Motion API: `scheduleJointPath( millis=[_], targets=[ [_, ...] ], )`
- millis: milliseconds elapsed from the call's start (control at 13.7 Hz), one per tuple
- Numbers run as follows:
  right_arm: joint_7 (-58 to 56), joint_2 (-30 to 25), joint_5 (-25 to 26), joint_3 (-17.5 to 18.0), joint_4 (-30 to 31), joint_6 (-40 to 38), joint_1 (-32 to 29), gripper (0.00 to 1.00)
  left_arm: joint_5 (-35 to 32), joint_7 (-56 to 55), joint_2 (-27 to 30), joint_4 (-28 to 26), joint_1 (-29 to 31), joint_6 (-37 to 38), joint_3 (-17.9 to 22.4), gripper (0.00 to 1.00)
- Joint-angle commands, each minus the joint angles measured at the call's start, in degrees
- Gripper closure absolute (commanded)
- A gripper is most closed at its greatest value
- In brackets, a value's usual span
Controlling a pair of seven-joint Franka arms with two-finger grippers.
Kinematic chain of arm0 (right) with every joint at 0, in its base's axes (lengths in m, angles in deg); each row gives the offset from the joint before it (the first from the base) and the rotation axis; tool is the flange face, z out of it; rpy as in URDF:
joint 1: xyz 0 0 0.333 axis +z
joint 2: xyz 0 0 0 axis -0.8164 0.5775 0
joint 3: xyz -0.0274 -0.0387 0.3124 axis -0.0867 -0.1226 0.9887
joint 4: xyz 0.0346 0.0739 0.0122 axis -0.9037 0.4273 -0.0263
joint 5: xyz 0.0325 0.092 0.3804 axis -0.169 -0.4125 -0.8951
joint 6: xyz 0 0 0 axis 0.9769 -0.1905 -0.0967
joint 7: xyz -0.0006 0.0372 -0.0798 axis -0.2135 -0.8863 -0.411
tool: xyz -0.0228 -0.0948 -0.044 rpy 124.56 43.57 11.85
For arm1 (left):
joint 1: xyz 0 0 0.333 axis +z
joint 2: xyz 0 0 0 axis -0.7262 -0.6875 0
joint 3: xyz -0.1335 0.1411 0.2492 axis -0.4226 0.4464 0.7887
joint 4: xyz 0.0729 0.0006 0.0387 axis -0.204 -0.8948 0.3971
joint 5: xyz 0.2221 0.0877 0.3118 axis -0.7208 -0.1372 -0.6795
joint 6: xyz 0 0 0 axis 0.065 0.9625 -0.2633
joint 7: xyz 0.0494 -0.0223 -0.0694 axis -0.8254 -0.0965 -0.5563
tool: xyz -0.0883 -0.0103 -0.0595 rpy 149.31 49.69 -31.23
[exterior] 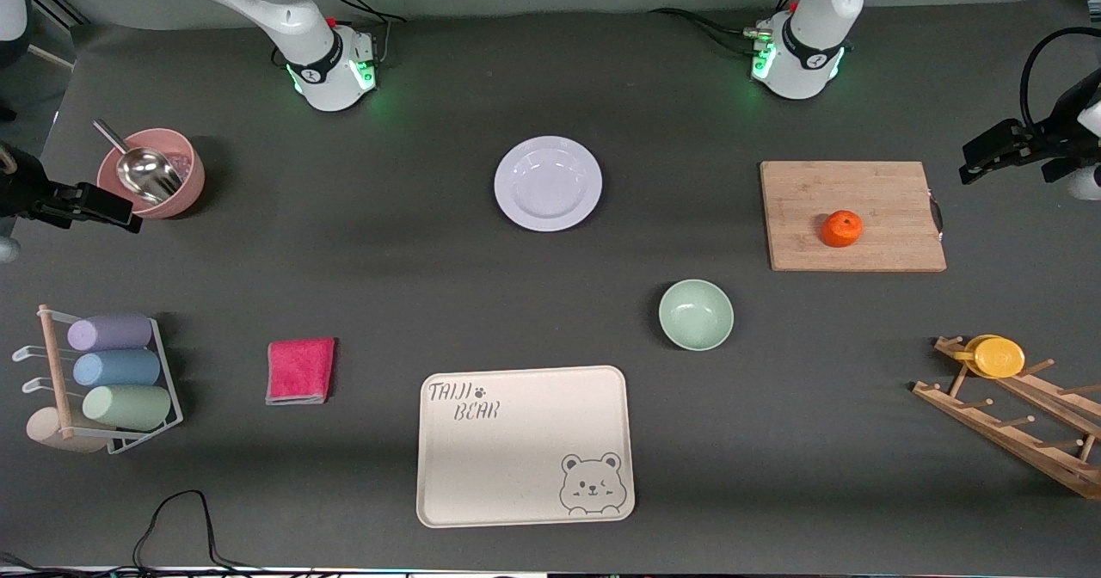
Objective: Place orange and plate with both arms
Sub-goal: 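Move the left gripper down toward the orange on the cutting board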
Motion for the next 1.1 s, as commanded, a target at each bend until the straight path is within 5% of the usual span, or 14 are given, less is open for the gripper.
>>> scheduleJointPath(
  millis=[0, 439, 1024],
  targets=[
    [1.61, -1.21, 0.38, 0.02, 0.89, 0.18, 0.31, 0.0, 0.24, 0.92, -0.9, 1.86, -0.4, 1.44, 0.24, 0.0],
    [1.17, -1.12, 0.38, 0.19, 0.63, 0.35, 0.39, 0.0, -0.37, 0.57, -2.3, -0.85, -0.58, 1.36, 0.15, 0.0],
    [0.73, -1.21, -0.59, 0.19, 1.15, 2.28, 0.39, 0.0, -0.64, 0.66, 0.06, -33.07, 0.74, -28.56, 0.59, 0.0]
  ],
)
